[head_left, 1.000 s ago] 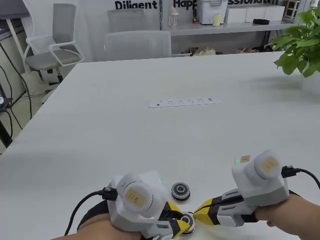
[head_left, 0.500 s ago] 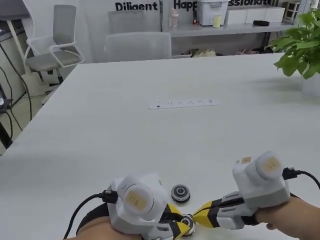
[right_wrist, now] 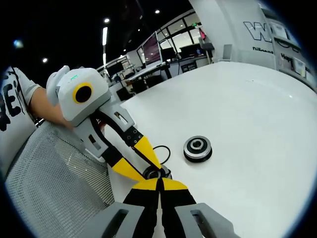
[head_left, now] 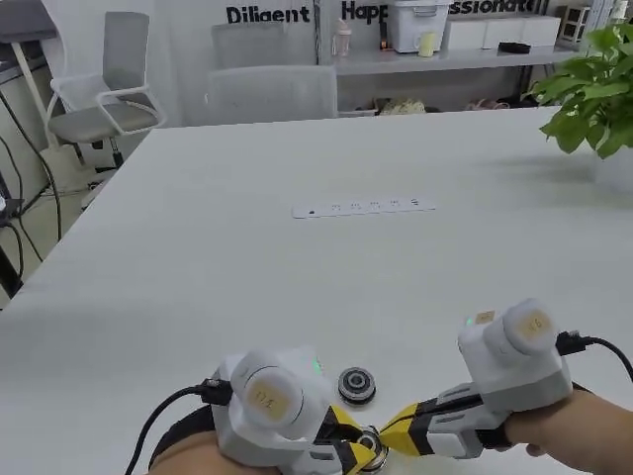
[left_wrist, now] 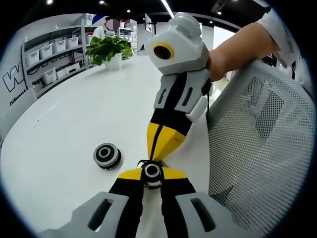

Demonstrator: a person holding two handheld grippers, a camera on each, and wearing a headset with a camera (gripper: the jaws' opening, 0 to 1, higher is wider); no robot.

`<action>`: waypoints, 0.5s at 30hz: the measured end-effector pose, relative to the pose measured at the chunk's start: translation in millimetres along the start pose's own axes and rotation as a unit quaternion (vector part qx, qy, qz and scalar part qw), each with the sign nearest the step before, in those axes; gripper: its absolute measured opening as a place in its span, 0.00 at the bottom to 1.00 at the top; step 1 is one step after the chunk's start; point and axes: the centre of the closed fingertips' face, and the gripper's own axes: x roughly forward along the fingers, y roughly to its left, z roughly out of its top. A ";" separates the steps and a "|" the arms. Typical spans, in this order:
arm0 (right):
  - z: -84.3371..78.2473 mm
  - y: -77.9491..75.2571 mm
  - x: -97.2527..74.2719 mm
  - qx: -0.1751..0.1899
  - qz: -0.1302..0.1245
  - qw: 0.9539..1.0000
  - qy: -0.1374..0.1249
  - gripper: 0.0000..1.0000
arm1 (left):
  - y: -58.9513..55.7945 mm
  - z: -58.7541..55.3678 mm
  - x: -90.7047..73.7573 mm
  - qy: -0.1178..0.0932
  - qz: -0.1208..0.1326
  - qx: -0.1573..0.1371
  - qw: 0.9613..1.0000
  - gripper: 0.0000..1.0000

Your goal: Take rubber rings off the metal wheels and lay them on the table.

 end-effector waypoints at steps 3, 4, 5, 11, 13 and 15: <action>14.7 13.8 7.1 -0.003 0.029 0.999 -0.041 0.00 | -1.2 -0.2 0.3 0.002 -0.002 0.002 1.000 0.07; 5.8 11.1 5.5 -0.007 0.024 1.000 -0.014 0.00 | -1.0 0.2 0.4 0.001 0.000 0.002 1.000 0.07; 4.7 11.0 5.6 -0.018 0.024 1.000 -0.008 0.00 | -1.0 0.2 0.1 0.000 -0.001 0.000 1.000 0.07; 1.6 7.4 3.9 -0.022 0.021 0.999 -0.012 0.00 | -0.5 0.5 0.1 -0.001 0.000 -0.002 1.000 0.07; 2.1 5.6 3.0 -0.023 0.019 0.999 -0.012 0.00 | -0.4 0.7 0.2 -0.003 -0.001 0.003 1.000 0.08; 3.4 2.8 2.1 -0.022 0.013 1.000 -0.014 0.00 | 0.3 0.3 0.1 -0.007 -0.005 0.005 1.000 0.08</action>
